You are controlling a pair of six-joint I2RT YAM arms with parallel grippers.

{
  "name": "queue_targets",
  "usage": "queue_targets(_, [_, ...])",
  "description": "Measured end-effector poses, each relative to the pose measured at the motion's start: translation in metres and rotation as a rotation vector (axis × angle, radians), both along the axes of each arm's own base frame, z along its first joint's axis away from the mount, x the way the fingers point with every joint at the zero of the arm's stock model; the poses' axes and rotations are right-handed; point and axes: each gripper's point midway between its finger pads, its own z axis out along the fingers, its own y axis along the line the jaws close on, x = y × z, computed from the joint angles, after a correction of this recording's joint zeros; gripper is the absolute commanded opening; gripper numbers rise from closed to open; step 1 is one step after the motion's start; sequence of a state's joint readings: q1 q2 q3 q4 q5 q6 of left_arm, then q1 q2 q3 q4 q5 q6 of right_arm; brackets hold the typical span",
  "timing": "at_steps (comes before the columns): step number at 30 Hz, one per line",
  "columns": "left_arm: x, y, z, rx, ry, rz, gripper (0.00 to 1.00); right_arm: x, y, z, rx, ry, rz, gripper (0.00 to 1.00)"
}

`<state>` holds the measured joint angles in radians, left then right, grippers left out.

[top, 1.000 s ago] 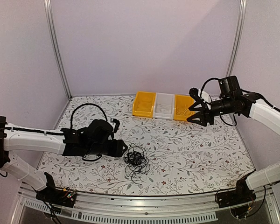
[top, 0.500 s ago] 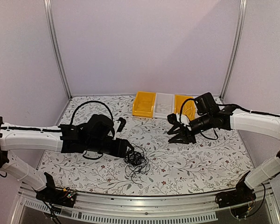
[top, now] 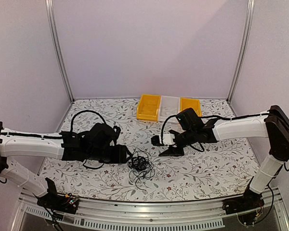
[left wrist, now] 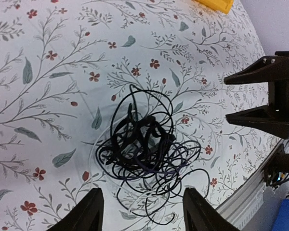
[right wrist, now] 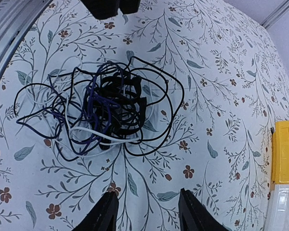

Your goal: Untangle the cables

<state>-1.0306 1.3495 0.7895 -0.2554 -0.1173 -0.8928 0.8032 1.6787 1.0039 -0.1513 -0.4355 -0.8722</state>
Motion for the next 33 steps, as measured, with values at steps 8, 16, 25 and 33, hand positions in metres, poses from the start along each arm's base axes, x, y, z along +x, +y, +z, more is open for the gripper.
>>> queue_targets(8, [-0.004, 0.036, 0.001, -0.021, 0.009, 0.155, 0.60, 0.004, 0.018, -0.016, -0.046, -0.084, 0.027, 0.51])
queue_targets(16, [0.002, 0.047, 0.010, -0.033, -0.030, 0.214, 0.61, -0.006, 0.043, -0.003, -0.010, -0.141, 0.100, 0.43])
queue_targets(25, [0.004, 0.049, 0.010, -0.016, -0.047, 0.207, 0.62, -0.018, 0.045, -0.004, -0.004, -0.137, 0.190, 0.32])
queue_targets(33, [0.007, 0.046, 0.002, 0.031, -0.056, 0.179, 0.62, -0.026, 0.052, -0.005, 0.012, -0.136, 0.274, 0.18])
